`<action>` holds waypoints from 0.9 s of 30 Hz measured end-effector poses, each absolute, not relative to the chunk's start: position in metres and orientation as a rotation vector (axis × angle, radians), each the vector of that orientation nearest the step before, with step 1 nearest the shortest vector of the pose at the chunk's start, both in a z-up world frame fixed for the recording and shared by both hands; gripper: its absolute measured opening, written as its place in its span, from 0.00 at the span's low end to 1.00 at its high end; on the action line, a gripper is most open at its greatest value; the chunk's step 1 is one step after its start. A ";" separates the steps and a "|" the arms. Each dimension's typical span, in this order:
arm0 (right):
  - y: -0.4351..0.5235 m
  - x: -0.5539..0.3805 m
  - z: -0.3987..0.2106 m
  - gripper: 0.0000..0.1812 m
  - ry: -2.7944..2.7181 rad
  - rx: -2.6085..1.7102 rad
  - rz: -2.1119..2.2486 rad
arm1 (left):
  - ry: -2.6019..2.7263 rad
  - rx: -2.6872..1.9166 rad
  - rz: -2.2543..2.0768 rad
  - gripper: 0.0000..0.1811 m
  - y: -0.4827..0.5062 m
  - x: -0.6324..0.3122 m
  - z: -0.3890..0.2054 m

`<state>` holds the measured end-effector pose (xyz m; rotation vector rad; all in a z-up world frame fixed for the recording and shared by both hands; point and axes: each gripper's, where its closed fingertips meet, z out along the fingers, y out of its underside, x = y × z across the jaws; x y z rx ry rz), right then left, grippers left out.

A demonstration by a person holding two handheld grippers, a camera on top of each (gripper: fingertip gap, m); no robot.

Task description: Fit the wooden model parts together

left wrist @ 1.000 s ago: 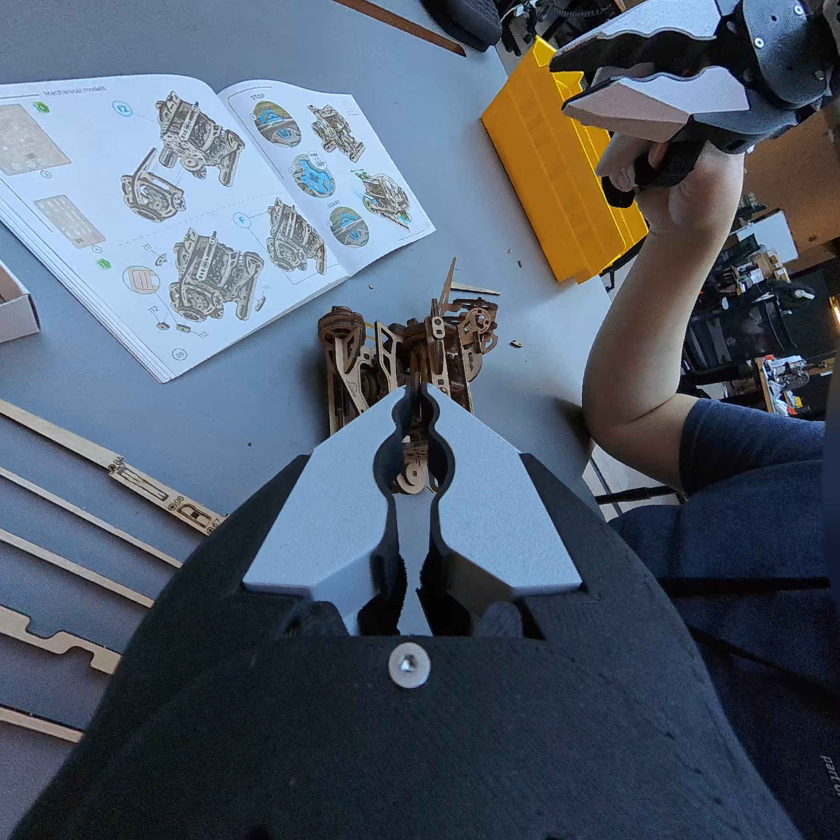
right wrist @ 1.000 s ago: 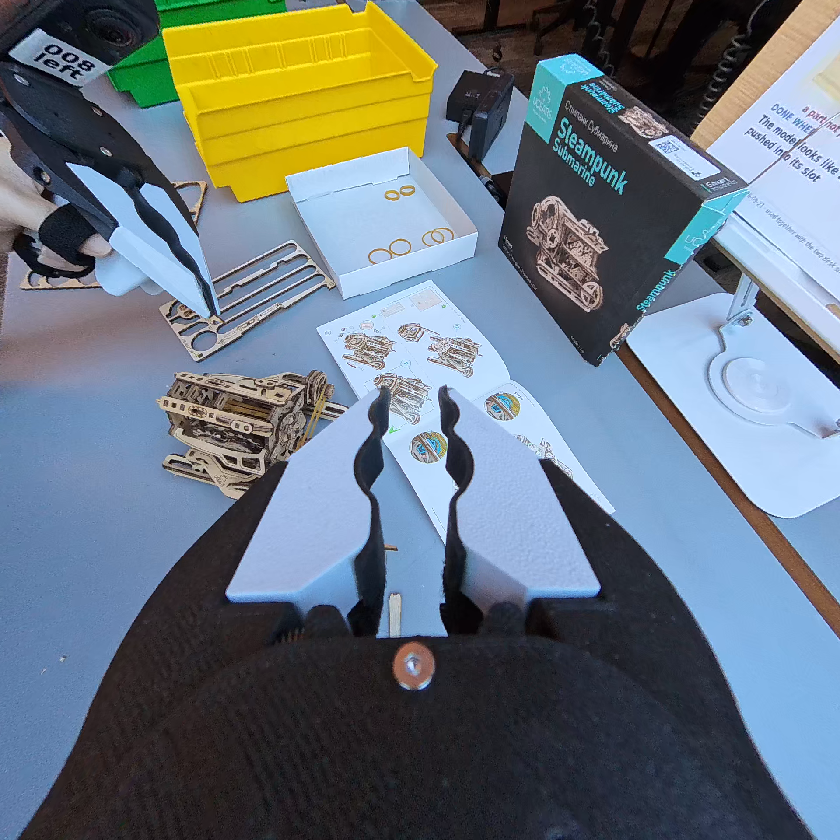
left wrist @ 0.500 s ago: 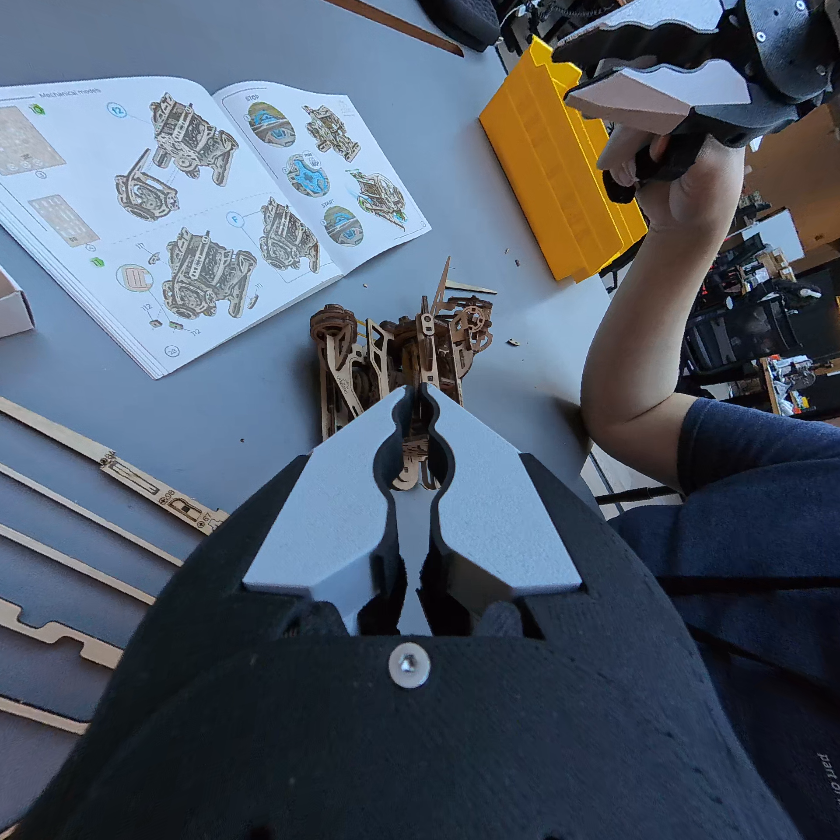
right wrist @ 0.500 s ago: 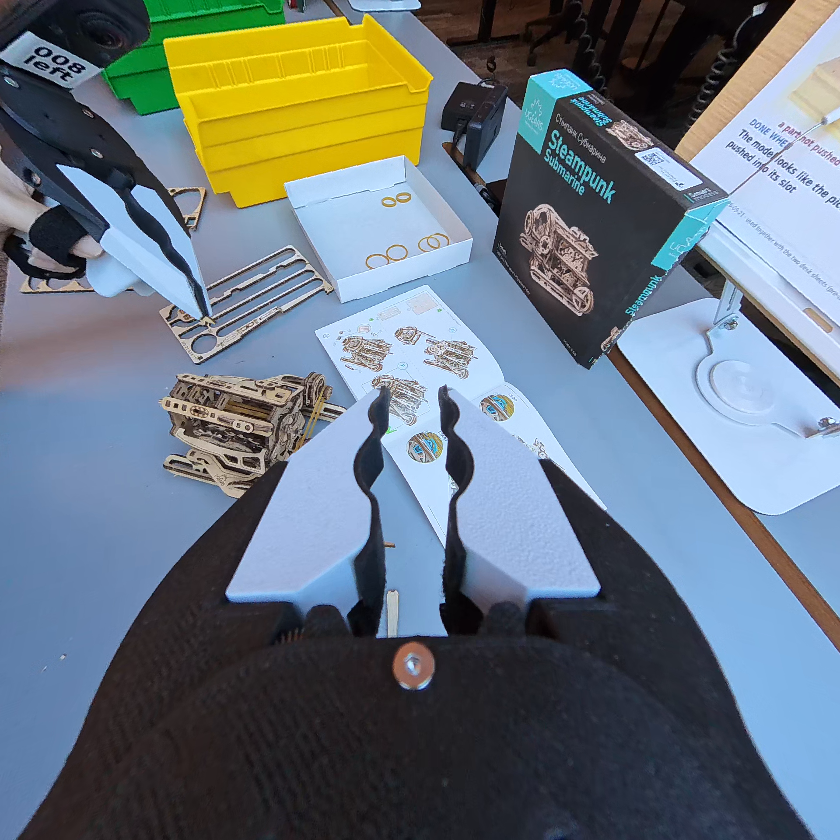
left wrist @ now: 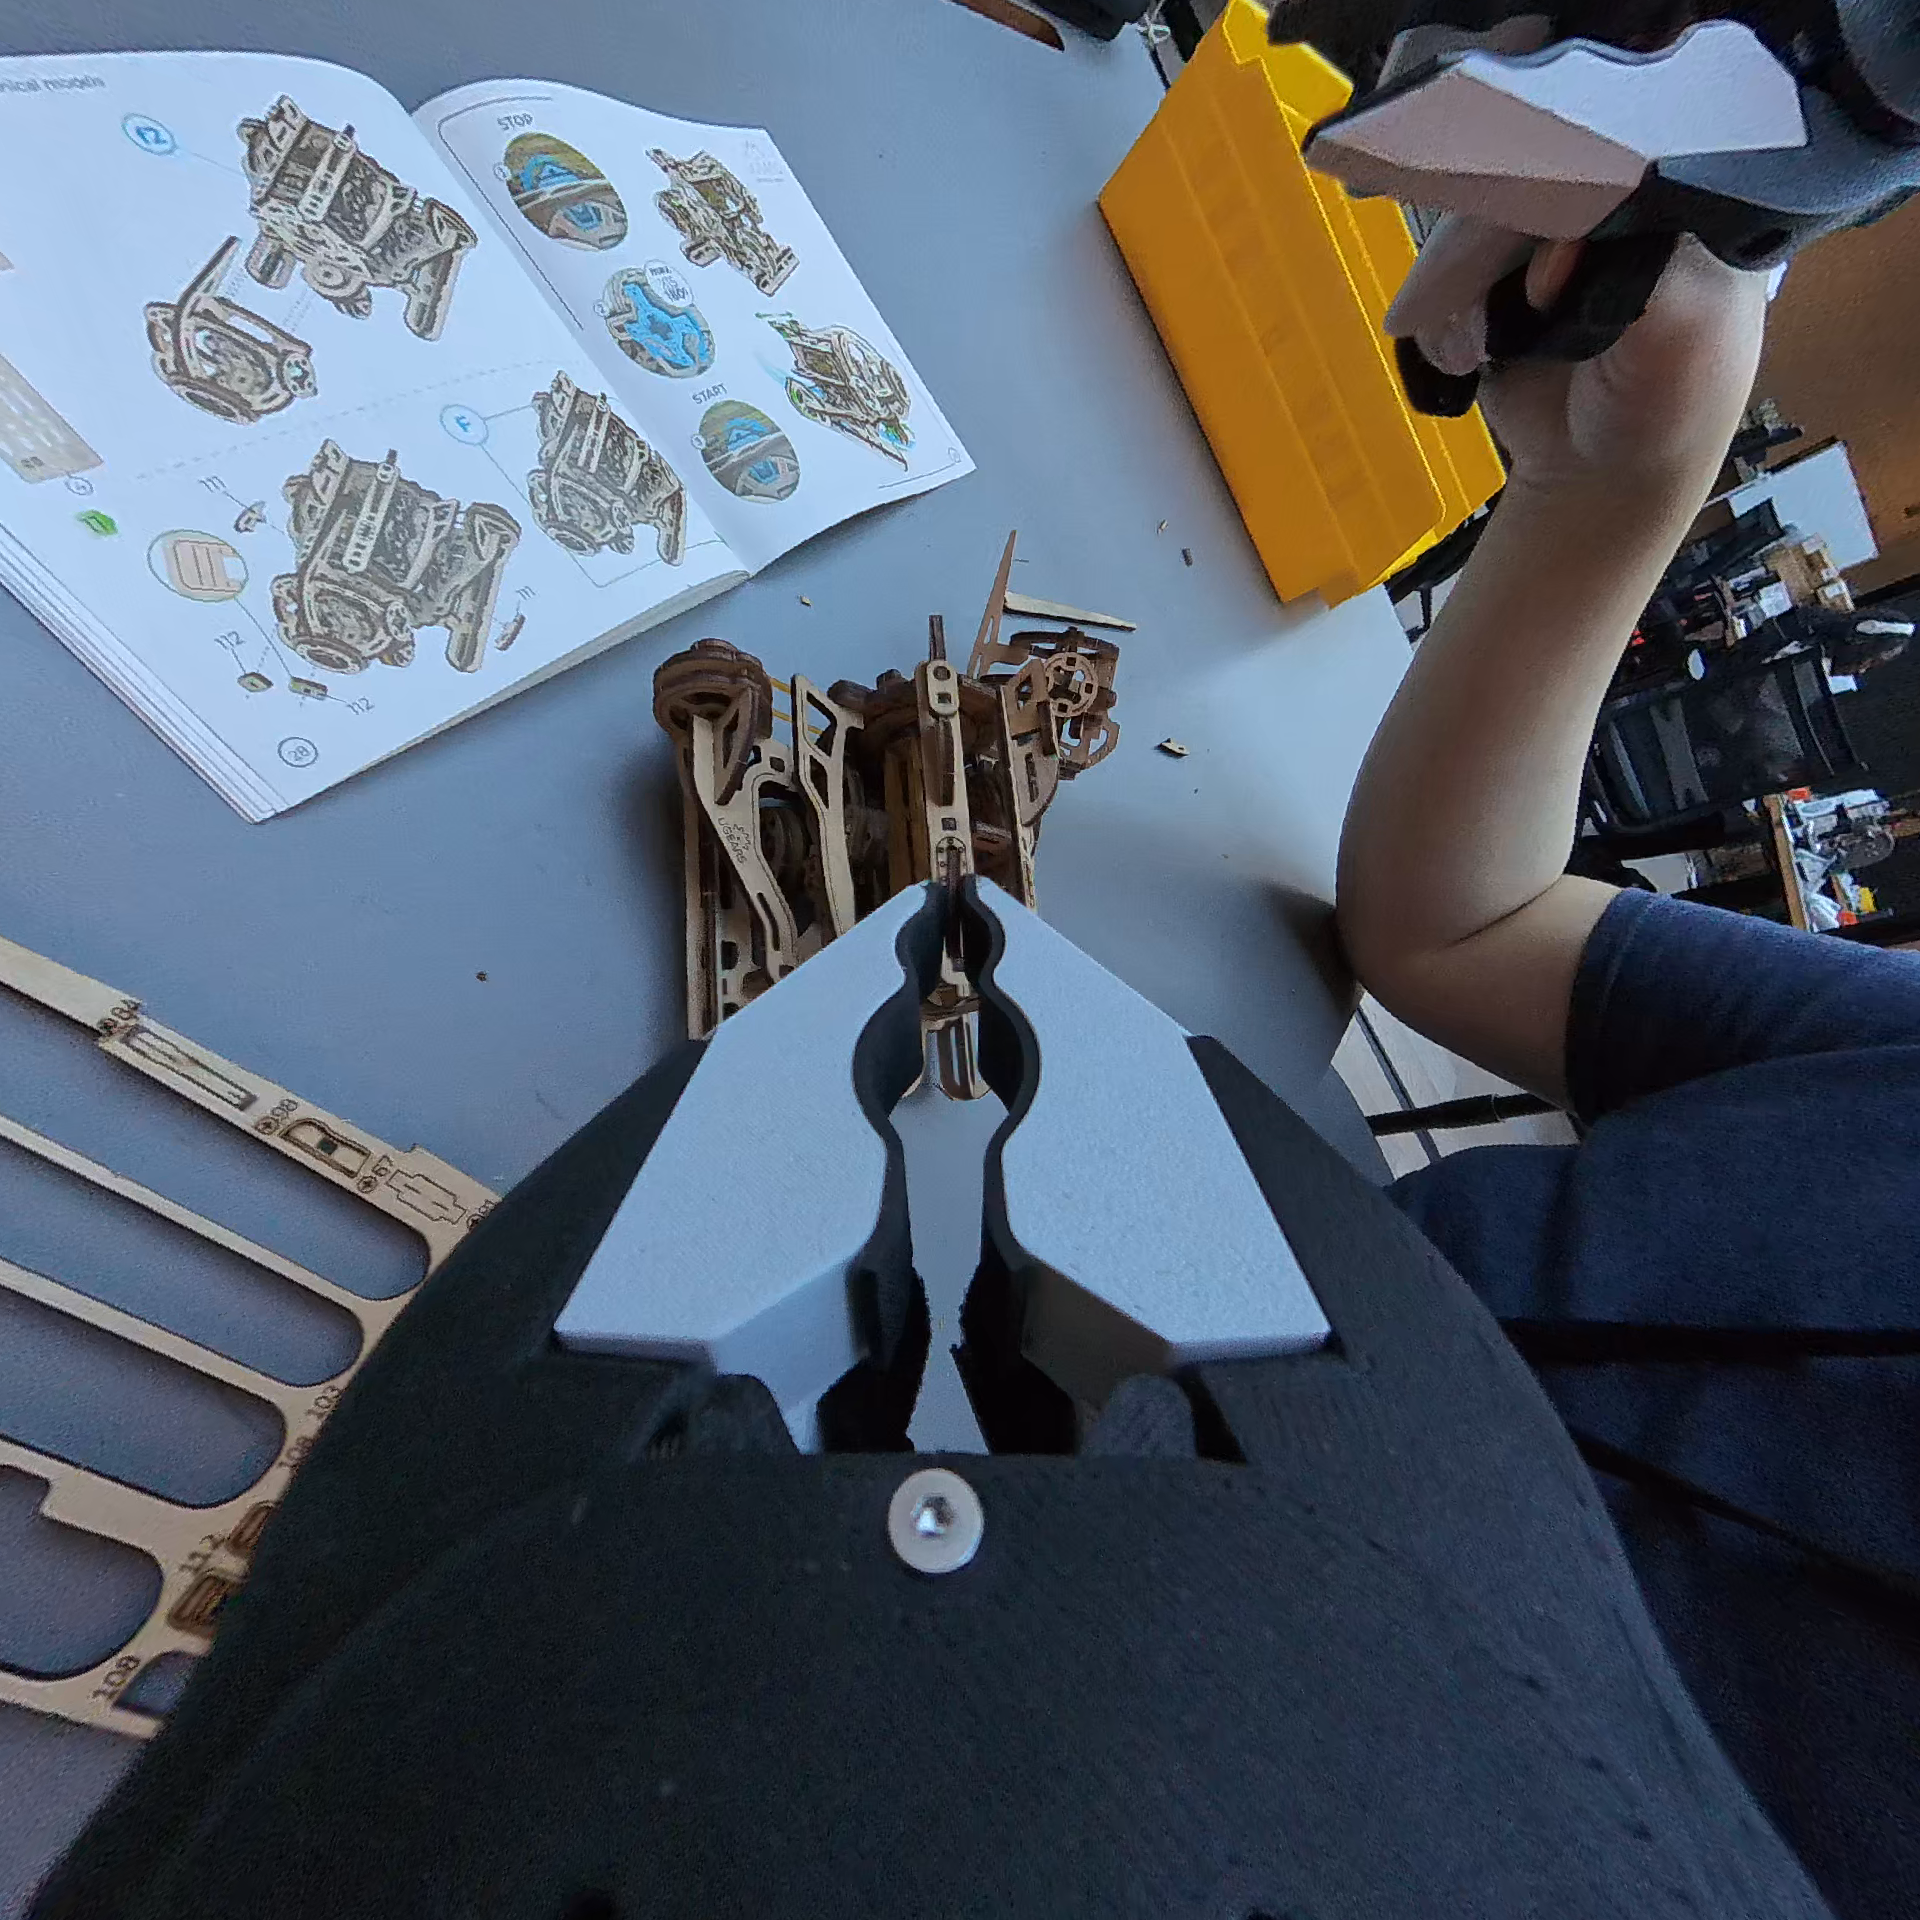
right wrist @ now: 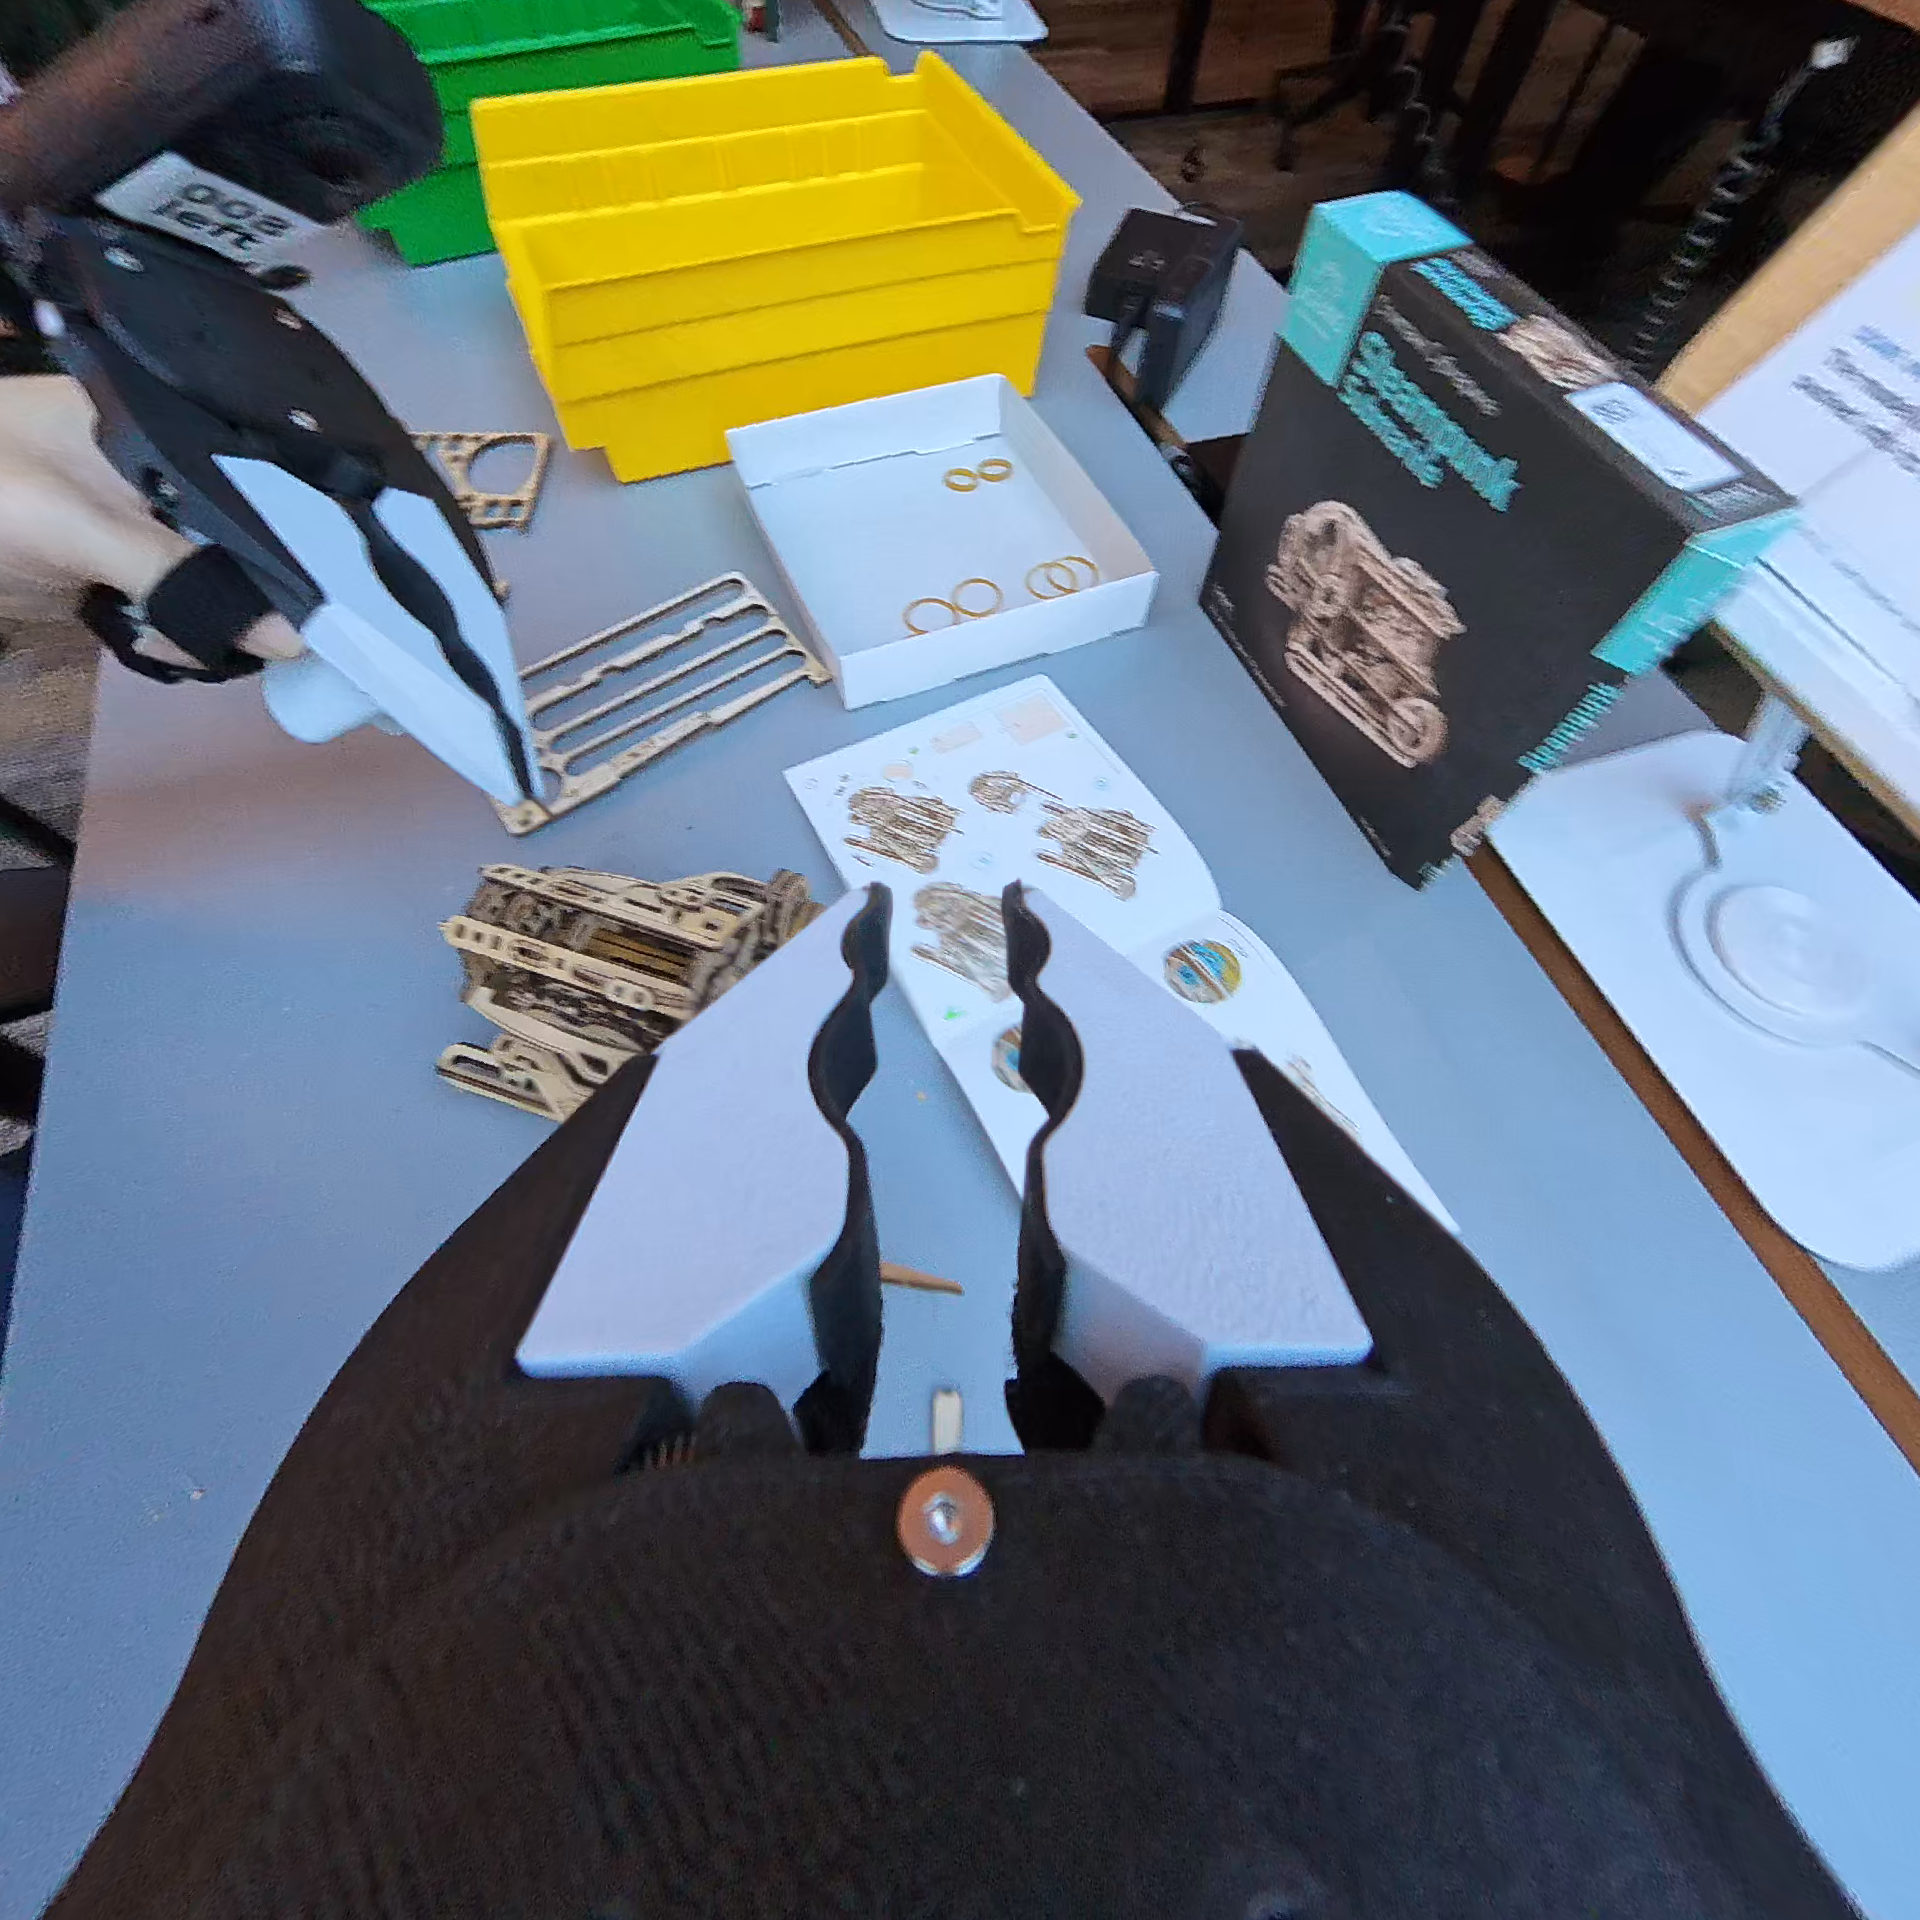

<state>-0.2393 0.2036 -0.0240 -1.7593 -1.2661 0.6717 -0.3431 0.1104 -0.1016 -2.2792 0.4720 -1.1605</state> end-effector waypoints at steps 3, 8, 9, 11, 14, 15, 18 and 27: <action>0.173 -0.269 -0.031 0.12 -1.442 -1.640 0.750 | 0.471 -2.280 -1.153 0.00 0.106 -0.339 -0.105; 0.134 -0.307 -0.051 0.12 -1.721 -1.320 0.595 | 0.461 -2.275 -1.152 0.00 0.104 -0.336 -0.108; 0.129 -0.312 -0.058 0.12 -1.765 -1.284 0.555 | 0.459 -2.274 -1.155 0.00 0.104 -0.336 -0.109; 0.121 -0.316 -0.076 0.12 -1.865 -1.254 0.497 | 0.468 -2.281 -1.156 0.00 0.103 -0.335 -0.110; 0.117 -0.320 -0.092 0.12 -1.932 -1.238 0.443 | 0.479 -2.288 -1.134 0.00 0.103 -0.334 -0.113; 0.114 -0.323 -0.094 0.12 -1.941 -1.221 0.447 | 0.480 -2.285 -1.142 0.00 0.103 -0.333 -0.113; 0.106 -0.331 -0.096 0.12 -1.964 -1.155 0.439 | 0.483 -2.290 -1.151 0.00 0.102 -0.331 -0.115; 0.099 -0.339 -0.110 0.09 -2.054 -1.088 0.320 | 0.455 -2.271 -1.176 0.00 0.101 -0.332 -0.116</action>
